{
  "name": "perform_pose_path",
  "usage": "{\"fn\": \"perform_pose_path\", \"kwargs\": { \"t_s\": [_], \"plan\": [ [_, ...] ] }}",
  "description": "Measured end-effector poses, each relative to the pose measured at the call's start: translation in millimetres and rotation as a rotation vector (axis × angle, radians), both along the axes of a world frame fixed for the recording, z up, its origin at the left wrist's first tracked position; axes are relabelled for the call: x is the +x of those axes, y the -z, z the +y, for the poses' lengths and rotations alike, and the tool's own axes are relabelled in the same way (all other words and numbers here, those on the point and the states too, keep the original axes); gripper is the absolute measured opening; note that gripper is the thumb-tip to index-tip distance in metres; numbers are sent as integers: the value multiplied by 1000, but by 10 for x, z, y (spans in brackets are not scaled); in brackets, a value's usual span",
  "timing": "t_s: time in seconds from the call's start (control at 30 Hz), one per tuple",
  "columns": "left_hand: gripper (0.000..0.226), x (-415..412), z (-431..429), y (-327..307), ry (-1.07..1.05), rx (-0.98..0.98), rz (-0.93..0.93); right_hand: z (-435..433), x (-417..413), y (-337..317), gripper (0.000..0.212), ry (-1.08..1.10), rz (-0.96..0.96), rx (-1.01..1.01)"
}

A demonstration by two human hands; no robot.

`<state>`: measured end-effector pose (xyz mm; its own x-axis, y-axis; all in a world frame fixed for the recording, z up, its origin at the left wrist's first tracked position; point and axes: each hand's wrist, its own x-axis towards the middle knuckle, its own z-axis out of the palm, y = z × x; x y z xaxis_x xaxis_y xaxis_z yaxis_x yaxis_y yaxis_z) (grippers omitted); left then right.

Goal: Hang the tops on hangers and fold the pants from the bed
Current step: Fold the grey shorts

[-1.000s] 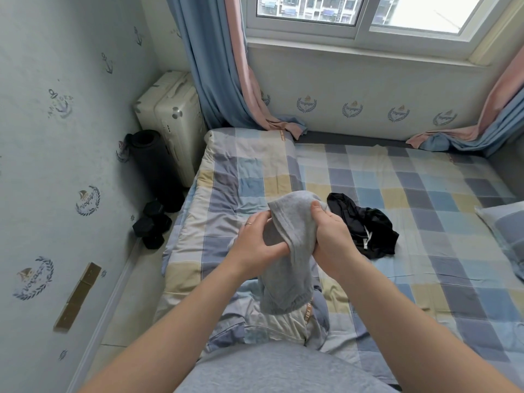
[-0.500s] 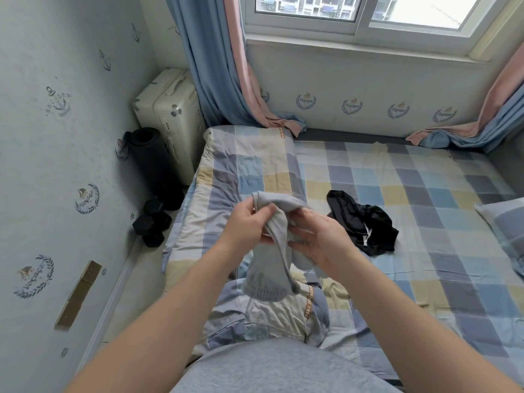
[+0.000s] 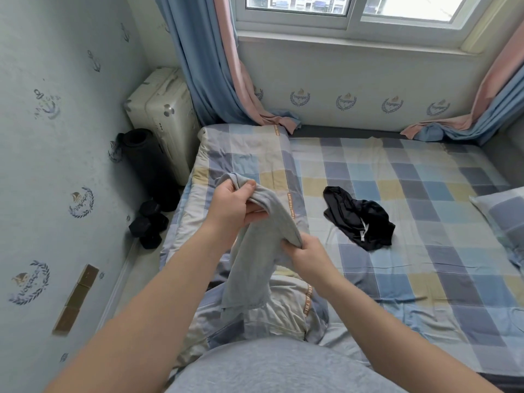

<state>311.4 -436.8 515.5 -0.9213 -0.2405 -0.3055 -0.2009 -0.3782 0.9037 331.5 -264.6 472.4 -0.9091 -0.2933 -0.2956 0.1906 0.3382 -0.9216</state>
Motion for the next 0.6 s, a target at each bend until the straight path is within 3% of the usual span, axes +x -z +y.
{"fn": "perform_pose_path", "kwargs": {
  "t_s": [0.2, 0.33, 0.5, 0.6],
  "plan": [
    [19, 35, -107, 183, 64, -169, -48, 8, -210, -313, 24, 36, 98, -128],
    [29, 203, -14, 357, 247, -170, -81, 31, -362, -462, 14, 93, 107, -203],
    [44, 337, 98, 587, 596, -264, -93, 78, -458, -591, 24, 121, 11, -316],
    [26, 347, 215, 680, 592, -405, -128, 86, -495, -642, 28, 125, -58, -425]
  ]
}}
